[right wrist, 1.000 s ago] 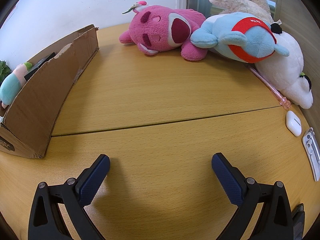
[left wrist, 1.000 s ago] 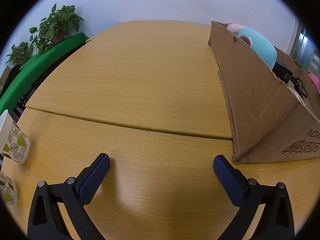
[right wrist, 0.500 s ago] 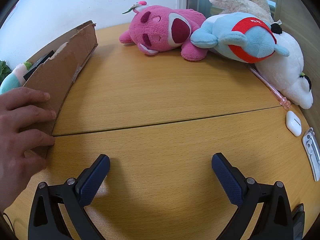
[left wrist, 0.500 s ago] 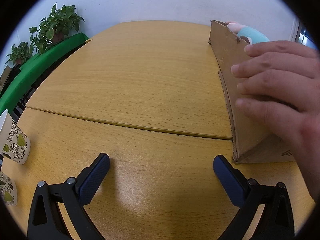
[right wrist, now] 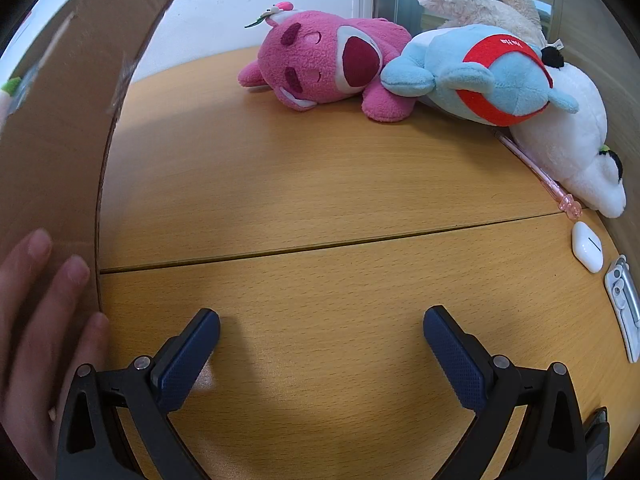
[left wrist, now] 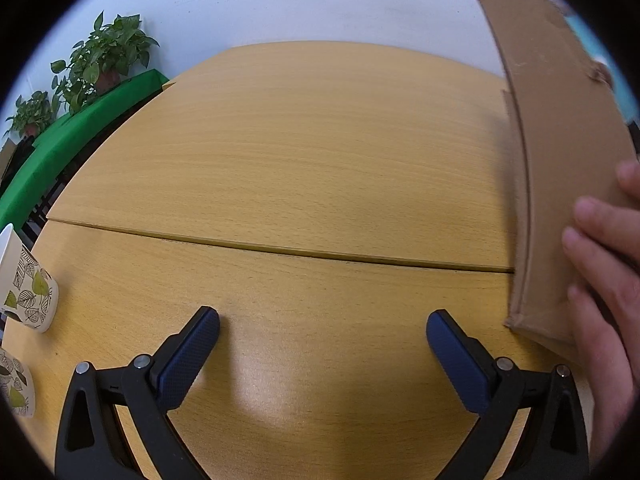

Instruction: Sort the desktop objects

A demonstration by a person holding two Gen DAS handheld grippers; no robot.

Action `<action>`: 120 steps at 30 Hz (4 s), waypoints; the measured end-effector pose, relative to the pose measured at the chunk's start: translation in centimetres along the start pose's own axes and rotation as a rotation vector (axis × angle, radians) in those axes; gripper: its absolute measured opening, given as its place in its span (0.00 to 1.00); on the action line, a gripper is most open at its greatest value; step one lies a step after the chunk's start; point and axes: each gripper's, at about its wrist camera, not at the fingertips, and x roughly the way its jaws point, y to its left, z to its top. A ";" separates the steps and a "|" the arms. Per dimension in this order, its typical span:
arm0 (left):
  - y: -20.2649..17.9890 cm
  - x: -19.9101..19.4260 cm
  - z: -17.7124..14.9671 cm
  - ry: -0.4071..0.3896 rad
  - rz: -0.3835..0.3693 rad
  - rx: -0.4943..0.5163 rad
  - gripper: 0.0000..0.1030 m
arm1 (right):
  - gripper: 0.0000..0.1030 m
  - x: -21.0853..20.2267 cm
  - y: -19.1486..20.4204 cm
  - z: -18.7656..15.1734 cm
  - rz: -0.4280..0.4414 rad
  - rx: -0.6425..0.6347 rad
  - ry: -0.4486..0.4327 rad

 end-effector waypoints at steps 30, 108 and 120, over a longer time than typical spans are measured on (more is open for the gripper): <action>2.8 -0.1 0.6 0.005 0.088 -0.127 1.00 | 1.00 -0.2 -0.4 -0.3 -0.007 0.011 -0.001; 2.5 -0.4 0.2 0.003 0.068 -0.095 1.00 | 1.00 -0.3 -0.1 -0.1 -0.015 0.020 0.001; 2.5 -0.4 0.2 0.003 0.064 -0.089 1.00 | 1.00 -0.3 -0.1 0.0 -0.016 0.021 0.001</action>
